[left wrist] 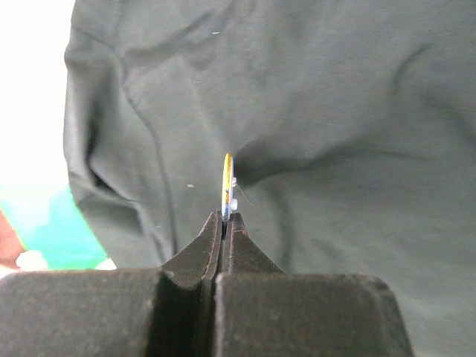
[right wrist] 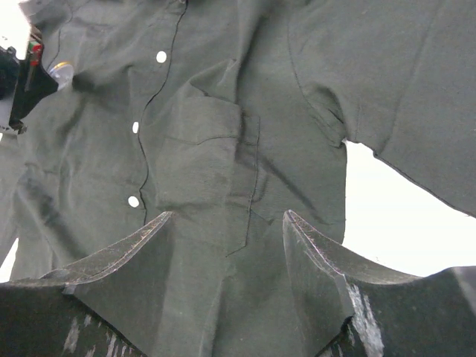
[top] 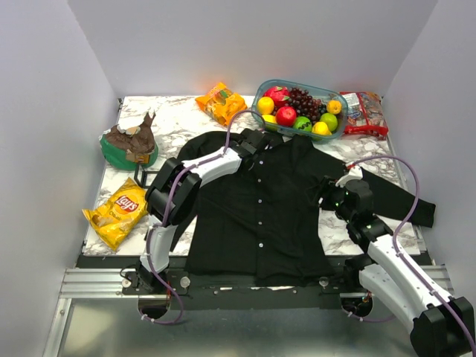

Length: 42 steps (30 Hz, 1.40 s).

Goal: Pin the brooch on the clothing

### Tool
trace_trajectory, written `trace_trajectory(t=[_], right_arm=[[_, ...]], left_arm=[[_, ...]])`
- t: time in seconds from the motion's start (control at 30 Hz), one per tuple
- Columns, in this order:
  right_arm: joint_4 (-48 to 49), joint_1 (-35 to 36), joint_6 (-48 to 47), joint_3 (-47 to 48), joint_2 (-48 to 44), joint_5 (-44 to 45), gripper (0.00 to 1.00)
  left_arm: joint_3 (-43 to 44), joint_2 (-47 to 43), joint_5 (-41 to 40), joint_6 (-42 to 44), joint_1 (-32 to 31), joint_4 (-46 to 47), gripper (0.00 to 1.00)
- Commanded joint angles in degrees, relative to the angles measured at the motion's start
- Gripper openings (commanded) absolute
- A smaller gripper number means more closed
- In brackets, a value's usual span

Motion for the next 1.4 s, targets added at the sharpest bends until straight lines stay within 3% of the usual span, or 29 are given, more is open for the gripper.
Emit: trace_trajectory(t=[0.0,0.67,1.03,1.37], right_arm=[[1.3,-0.5,-0.3,-0.2,-0.2,-1.4,0.67],[-0.1,-0.4,0.2,-1.5,-3.2,-2.7,0.67],[-0.4,-0.5,1.4,-2.7,-4.0,-2.6,0.68],[-0.6,-0.4,1.3,-3.0,-4.2,-2.3,0.68]], left_arm=[[1.9,1.1,-7.5,3.1,0.8,-0.2,0.0],[6.6,13.1,-20.3,10.1,-0.6,-0.4,0.0],[7.3,14.7,-18.6,8.9,-4.3,-1.0,0.0],[5.9,5.2,-6.1,3.1,-5.0,-1.7,0.0]])
